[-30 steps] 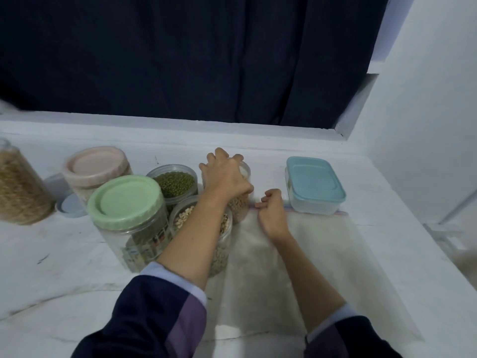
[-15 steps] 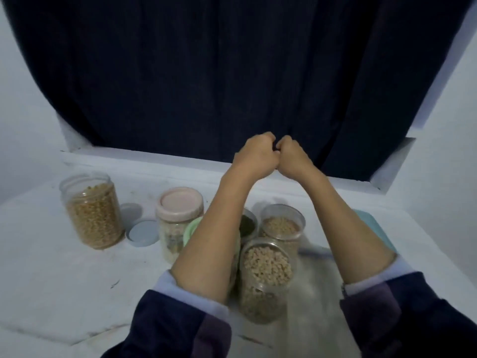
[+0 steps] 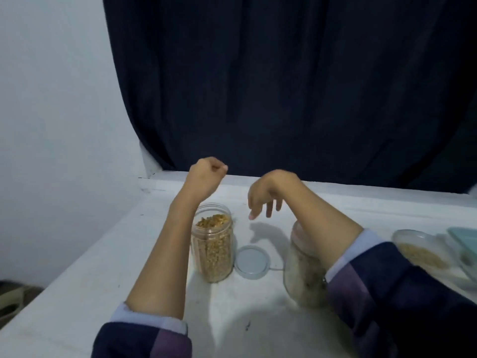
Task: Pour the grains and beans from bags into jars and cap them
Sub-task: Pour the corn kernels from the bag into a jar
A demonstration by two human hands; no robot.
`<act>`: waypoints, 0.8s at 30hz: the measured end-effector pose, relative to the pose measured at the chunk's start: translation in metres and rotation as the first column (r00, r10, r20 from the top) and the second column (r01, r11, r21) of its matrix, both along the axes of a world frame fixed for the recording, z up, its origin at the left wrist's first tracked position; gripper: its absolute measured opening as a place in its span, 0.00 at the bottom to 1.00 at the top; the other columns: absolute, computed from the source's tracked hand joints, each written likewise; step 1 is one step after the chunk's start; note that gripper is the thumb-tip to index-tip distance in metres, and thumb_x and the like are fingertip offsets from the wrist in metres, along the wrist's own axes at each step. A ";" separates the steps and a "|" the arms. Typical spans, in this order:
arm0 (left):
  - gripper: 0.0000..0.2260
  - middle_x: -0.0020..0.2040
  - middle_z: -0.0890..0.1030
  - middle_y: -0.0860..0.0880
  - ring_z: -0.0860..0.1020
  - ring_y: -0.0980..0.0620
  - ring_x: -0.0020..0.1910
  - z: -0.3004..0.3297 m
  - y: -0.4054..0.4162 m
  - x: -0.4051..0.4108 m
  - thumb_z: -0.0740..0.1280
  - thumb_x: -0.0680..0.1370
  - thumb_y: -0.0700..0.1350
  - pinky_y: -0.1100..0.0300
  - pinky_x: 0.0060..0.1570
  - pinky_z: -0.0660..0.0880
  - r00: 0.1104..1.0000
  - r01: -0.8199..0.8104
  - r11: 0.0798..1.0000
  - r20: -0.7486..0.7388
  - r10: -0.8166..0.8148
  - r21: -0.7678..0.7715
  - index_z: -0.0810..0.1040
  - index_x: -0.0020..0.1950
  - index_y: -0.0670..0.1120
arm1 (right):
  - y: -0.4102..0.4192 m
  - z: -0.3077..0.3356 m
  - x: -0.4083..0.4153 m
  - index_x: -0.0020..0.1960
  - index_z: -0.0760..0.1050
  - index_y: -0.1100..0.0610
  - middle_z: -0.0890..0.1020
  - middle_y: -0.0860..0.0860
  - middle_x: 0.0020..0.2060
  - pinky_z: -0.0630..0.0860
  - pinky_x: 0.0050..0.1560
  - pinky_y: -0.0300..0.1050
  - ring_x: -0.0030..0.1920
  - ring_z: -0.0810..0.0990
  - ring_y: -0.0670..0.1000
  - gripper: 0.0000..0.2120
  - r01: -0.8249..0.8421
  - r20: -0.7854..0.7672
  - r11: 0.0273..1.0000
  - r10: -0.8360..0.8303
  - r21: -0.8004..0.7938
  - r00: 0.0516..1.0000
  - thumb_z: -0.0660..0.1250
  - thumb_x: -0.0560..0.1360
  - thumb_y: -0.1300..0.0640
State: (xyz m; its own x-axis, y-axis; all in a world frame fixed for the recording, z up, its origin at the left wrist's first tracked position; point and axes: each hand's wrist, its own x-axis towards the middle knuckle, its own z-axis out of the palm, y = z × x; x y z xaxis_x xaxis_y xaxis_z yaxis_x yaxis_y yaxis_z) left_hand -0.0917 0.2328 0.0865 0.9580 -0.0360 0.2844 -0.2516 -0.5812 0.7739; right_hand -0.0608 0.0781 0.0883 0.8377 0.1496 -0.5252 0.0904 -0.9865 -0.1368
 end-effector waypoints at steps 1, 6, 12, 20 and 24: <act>0.10 0.50 0.79 0.47 0.77 0.48 0.55 -0.010 0.010 0.007 0.63 0.80 0.45 0.60 0.52 0.70 1.000 0.012 1.000 -0.022 -0.013 -0.021 0.78 0.57 0.42 | 0.008 -0.012 0.004 0.69 0.69 0.61 0.74 0.54 0.66 0.74 0.62 0.57 0.57 0.80 0.55 0.28 0.001 -0.049 0.999 -0.004 -0.046 0.999 0.72 0.74 0.51; 0.08 0.49 0.83 0.45 0.80 0.50 0.48 -0.053 0.038 0.026 0.63 0.80 0.44 0.62 0.47 0.75 0.960 0.104 0.988 -0.249 -0.129 -0.112 0.80 0.52 0.42 | 0.037 -0.089 0.015 0.75 0.60 0.60 0.64 0.54 0.73 0.71 0.64 0.53 0.68 0.69 0.60 0.44 0.062 -0.218 0.972 -0.113 -0.226 0.969 0.75 0.68 0.43; 0.18 0.51 0.83 0.40 0.81 0.42 0.50 -0.094 0.050 0.030 0.60 0.80 0.49 0.53 0.54 0.76 0.838 0.087 0.794 -0.388 -0.385 -0.602 0.80 0.56 0.36 | 0.048 -0.151 0.001 0.77 0.54 0.54 0.57 0.57 0.74 0.69 0.65 0.56 0.71 0.62 0.62 0.48 0.253 0.000 0.962 -0.255 -0.100 0.967 0.78 0.66 0.53; 0.19 0.29 0.80 0.46 0.80 0.50 0.30 -0.096 0.041 0.026 0.56 0.81 0.48 0.61 0.35 0.75 0.868 0.003 0.644 -0.317 -0.381 -0.765 0.77 0.37 0.40 | 0.051 -0.099 -0.012 0.65 0.60 0.49 0.67 0.52 0.60 0.71 0.59 0.48 0.60 0.71 0.56 0.27 0.016 -0.002 0.008 -0.829 1.000 0.560 0.72 0.73 0.51; 0.28 0.39 0.84 0.42 0.83 0.47 0.36 -0.099 0.040 0.022 0.51 0.81 0.59 0.57 0.39 0.78 0.846 0.027 0.491 -0.242 -0.476 -0.871 0.81 0.44 0.39 | 0.064 -0.108 -0.037 0.57 0.66 0.50 0.75 0.55 0.56 0.77 0.46 0.43 0.53 0.78 0.53 0.25 -0.060 -0.084 -0.249 -0.530 0.967 0.844 0.74 0.66 0.49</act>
